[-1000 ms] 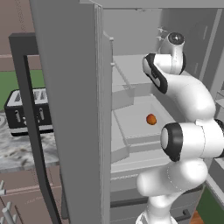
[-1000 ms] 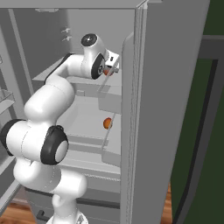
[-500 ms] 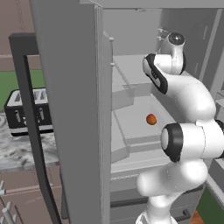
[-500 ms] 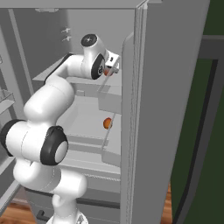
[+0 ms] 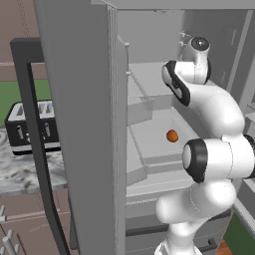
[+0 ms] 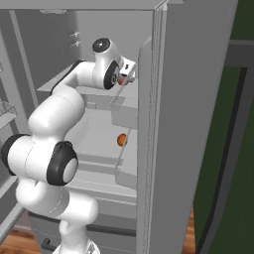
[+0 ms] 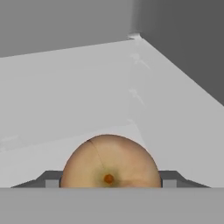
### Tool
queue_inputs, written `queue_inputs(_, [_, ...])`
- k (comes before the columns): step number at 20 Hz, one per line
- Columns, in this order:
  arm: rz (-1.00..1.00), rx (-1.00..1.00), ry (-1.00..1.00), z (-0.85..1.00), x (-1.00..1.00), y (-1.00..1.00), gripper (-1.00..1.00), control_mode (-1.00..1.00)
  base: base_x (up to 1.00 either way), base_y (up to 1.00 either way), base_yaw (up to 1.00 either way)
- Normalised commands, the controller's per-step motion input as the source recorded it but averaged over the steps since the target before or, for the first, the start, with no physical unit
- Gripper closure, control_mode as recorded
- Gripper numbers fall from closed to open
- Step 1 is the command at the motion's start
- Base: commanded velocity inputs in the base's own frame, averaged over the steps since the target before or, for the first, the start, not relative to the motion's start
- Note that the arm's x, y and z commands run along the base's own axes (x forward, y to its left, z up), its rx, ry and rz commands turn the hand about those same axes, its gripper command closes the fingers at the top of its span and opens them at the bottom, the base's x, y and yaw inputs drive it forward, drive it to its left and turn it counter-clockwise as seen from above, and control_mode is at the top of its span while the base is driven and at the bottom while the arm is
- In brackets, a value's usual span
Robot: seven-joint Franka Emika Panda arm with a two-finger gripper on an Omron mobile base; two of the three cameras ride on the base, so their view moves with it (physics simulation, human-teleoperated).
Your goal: Retrieve the peach and mango from the fridge and place them into the bowl on the dining table.
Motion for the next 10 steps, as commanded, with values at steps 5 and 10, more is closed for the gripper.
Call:
queue_inputs(5, [0.00, 0.00, -0.02, 0.00, -0.54, 0.00, 1.00, -1.00, 0.00, 0.00, 0.00])
queue_inputs(10, [0.02, 0.00, -0.23, 0.00, -1.00, 0.00, 1.00, -1.00, 0.00, 0.00, 0.00])
